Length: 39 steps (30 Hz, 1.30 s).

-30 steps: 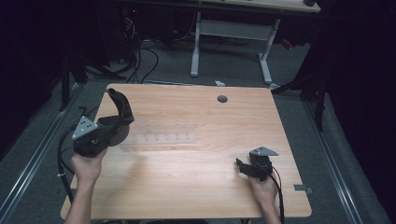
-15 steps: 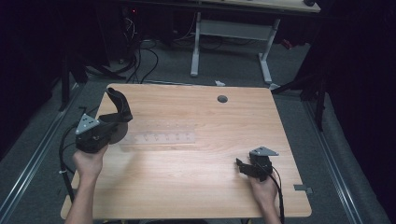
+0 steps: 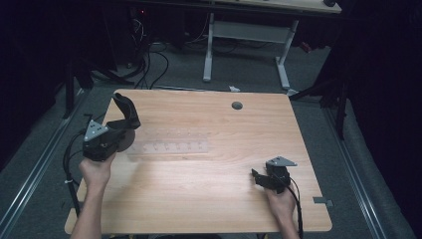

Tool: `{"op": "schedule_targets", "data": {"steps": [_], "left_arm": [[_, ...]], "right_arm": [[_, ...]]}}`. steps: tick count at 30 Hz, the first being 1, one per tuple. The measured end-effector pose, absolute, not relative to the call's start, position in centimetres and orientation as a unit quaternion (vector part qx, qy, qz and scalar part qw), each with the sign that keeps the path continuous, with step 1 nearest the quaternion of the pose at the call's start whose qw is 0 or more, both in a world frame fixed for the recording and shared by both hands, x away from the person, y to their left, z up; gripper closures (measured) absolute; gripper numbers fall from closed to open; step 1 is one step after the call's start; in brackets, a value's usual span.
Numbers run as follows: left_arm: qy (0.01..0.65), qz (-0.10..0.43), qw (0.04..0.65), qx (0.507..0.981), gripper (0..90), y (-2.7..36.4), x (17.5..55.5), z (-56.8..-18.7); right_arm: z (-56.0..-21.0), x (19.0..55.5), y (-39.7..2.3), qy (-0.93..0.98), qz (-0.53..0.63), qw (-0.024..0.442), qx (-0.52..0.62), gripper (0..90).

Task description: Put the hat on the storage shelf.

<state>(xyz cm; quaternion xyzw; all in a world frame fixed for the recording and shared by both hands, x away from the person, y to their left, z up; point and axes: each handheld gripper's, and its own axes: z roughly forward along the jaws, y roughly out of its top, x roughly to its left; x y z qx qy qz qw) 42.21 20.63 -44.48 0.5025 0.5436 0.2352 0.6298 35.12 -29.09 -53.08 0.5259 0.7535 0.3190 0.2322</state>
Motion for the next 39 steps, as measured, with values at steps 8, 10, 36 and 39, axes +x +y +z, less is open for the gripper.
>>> {"op": "schedule_targets", "data": {"steps": [8, 10, 36, 39], "left_arm": [[0.538, 0.250, 0.617, 0.518, 85.2, 19.9, 42.7, -45.3], [0.536, 0.252, 0.614, 0.521, 85.2, 19.6, 42.8, -45.5], [0.562, 0.235, 0.618, 0.498, 84.2, 19.9, 43.3, -48.3], [0.567, 0.235, 0.612, 0.499, 82.7, 20.1, 43.3, -48.4]], "right_arm": [[-53.1, 35.1, -29.1, 0.753, 0.319, 0.233, 0.526, 35.4], [-53.1, 35.1, -29.1, 0.753, 0.319, 0.234, 0.526, 35.4], [-53.1, 35.1, -29.1, 0.753, 0.319, 0.234, 0.526, 35.0], [-53.1, 35.1, -29.1, 0.753, 0.318, 0.233, 0.526, 34.9]]}}
